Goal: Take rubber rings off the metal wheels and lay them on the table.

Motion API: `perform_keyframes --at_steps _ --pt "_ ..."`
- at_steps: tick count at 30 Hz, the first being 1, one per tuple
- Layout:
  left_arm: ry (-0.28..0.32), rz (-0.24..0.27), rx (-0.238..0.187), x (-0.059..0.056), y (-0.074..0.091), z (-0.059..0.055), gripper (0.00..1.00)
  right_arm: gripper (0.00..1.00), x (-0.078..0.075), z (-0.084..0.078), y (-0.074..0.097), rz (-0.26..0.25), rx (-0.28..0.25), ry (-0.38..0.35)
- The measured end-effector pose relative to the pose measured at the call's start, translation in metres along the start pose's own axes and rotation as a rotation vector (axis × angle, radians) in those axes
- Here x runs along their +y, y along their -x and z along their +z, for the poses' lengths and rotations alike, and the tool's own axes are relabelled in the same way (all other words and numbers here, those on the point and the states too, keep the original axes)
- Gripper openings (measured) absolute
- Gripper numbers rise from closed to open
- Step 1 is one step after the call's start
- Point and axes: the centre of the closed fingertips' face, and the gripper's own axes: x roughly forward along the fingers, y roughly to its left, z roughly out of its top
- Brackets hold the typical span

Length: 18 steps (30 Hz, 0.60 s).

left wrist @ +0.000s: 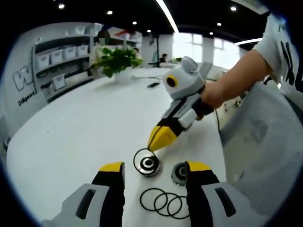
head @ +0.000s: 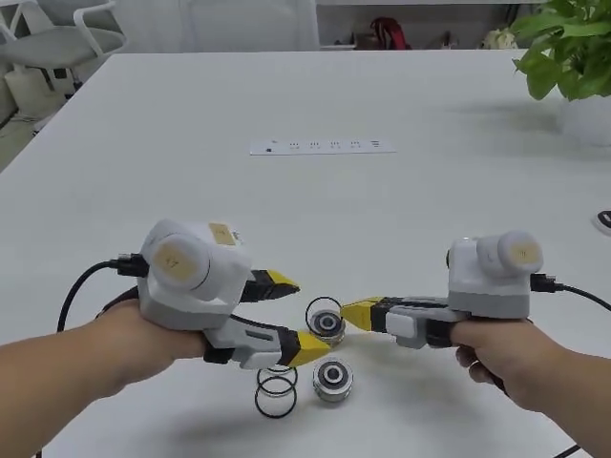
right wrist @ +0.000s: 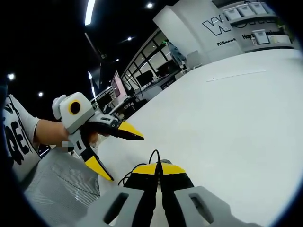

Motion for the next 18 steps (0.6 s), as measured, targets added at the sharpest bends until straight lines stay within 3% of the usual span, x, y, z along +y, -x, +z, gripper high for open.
perform_keyframes --at_steps 18 --pt "-0.015 0.01 0.001 0.005 0.019 -0.003 0.62 0.0 0.013 0.012 -0.007 0.032 -0.008 0.017"
